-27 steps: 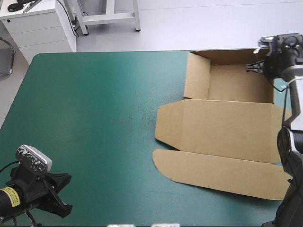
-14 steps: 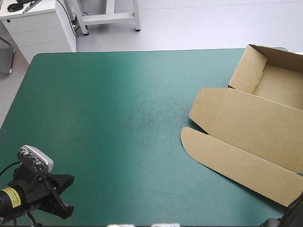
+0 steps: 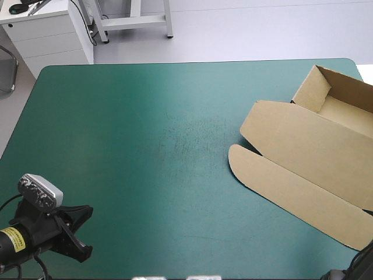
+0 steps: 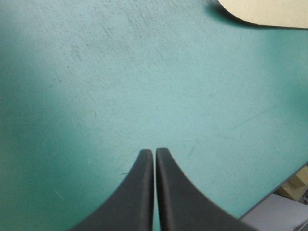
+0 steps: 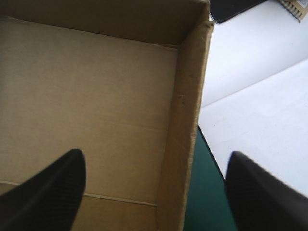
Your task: Fold the box
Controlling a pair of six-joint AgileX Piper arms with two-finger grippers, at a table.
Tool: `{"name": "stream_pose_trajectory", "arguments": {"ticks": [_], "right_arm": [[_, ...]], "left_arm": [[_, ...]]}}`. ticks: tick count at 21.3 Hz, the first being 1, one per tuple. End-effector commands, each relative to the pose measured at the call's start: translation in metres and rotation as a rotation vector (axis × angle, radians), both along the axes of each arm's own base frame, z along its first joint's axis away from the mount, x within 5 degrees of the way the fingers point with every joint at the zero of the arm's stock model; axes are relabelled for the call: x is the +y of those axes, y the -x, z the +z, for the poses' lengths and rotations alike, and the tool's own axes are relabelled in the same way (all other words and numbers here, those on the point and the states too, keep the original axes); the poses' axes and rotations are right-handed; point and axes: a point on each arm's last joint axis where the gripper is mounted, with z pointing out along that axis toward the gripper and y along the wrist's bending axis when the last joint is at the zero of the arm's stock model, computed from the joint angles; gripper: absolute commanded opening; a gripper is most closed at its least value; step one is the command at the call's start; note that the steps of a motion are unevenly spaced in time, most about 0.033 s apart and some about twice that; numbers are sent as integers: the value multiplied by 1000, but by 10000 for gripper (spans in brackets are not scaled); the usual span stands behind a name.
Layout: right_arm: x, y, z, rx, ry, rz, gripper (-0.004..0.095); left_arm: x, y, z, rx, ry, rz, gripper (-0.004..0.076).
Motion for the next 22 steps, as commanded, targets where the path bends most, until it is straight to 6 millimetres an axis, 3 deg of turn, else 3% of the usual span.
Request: {"name": "stream_pose_trajectory", "arguments": {"ticks": [1, 3, 4, 6, 10, 13, 15, 22], "right_arm": [[14, 26, 61, -162, 63, 12, 391], [20, 32, 72, -202, 49, 18, 228], [28, 37, 82, -240, 27, 34, 88], [42, 47, 97, -290, -23, 83, -19], [78, 69, 137, -477, -132, 222, -19], [98, 86, 150, -522, -153, 278, -18], [119, 110, 149, -491, -101, 345, -18], [185, 207, 105, -474, -150, 532, -18]], "left_arm": [[-2, -3, 11, -63, 48, 10, -8], [-1, -3, 11, -68, 39, 15, -8], [0, -4, 10, -73, 29, 20, -8], [2, -5, 10, -82, 8, 38, -8], [6, -7, 10, -92, -13, 76, -8], [6, -8, 10, -94, -17, 78, -8], [6, -8, 9, -94, -19, 79, -8], [9, -11, 10, -138, -66, 94, -8]]}}
